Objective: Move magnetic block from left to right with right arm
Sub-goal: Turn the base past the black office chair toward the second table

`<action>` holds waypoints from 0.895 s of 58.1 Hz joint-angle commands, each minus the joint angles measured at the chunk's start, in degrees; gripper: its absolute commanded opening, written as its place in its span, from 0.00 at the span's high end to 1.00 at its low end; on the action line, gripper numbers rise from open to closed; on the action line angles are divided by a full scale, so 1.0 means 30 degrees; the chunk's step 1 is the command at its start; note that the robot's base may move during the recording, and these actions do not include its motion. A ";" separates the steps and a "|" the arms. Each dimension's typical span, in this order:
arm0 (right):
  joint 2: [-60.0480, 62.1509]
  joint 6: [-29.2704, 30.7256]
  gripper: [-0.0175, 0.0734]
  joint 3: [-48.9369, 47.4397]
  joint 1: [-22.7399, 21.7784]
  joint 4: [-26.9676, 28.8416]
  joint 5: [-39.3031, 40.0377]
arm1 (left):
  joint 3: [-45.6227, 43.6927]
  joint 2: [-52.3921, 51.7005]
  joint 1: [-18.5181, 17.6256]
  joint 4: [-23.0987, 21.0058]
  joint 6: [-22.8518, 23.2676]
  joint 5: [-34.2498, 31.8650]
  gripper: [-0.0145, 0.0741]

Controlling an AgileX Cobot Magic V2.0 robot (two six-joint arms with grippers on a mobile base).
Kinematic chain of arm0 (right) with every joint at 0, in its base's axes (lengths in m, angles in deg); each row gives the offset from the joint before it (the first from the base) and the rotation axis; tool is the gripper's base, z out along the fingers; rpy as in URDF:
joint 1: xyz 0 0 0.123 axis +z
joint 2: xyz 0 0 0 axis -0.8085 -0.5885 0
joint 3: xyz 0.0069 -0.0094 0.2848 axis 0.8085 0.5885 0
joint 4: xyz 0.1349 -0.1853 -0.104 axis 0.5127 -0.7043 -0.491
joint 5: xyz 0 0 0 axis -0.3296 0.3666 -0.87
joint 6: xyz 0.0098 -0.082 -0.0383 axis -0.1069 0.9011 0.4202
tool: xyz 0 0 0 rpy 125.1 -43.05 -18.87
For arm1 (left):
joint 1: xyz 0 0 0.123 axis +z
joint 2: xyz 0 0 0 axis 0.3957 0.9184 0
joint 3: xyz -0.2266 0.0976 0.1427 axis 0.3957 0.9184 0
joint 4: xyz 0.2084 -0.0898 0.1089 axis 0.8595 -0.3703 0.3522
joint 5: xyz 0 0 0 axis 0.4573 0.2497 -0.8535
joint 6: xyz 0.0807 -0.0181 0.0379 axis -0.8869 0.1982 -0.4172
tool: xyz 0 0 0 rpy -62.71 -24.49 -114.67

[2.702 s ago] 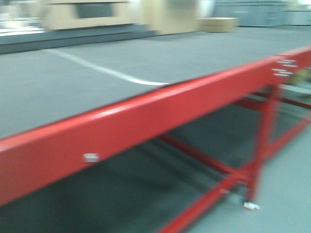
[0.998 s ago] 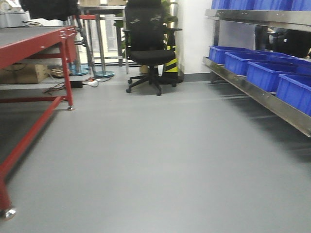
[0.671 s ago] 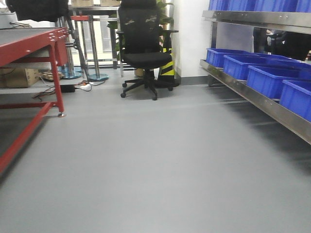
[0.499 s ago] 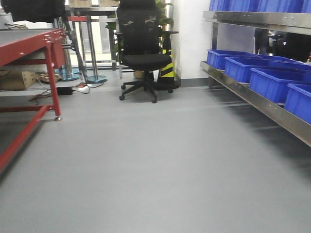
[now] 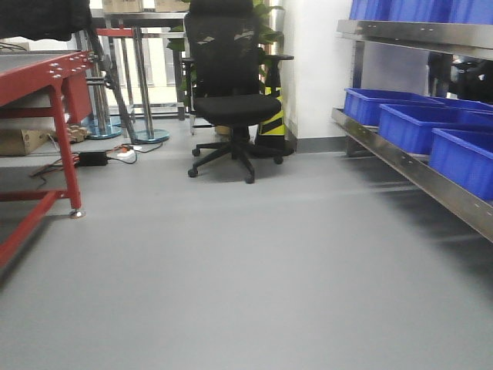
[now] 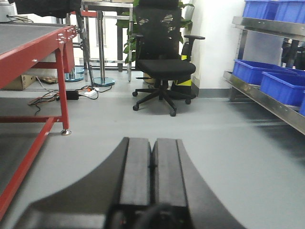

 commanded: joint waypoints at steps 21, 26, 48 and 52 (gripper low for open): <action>-0.0200 0.0208 0.54 -0.0541 -0.0130 -0.0342 0.1631 | 0.0158 -0.0226 -0.0040 -0.0089 0.0113 -0.1614 0.98; -0.0200 0.0208 0.54 -0.0541 -0.0130 -0.0342 0.1631 | 0.0158 -0.0226 -0.0040 -0.0089 0.0113 -0.1614 0.98; -0.0200 0.0208 0.54 -0.0541 -0.0130 -0.0342 0.1631 | 0.0158 -0.0226 -0.0040 -0.0089 0.0113 -0.1614 0.98; -0.0200 0.0208 0.54 -0.0541 -0.0130 -0.0342 0.1631 | 0.0158 -0.0226 -0.0040 -0.0089 0.0113 -0.1614 0.98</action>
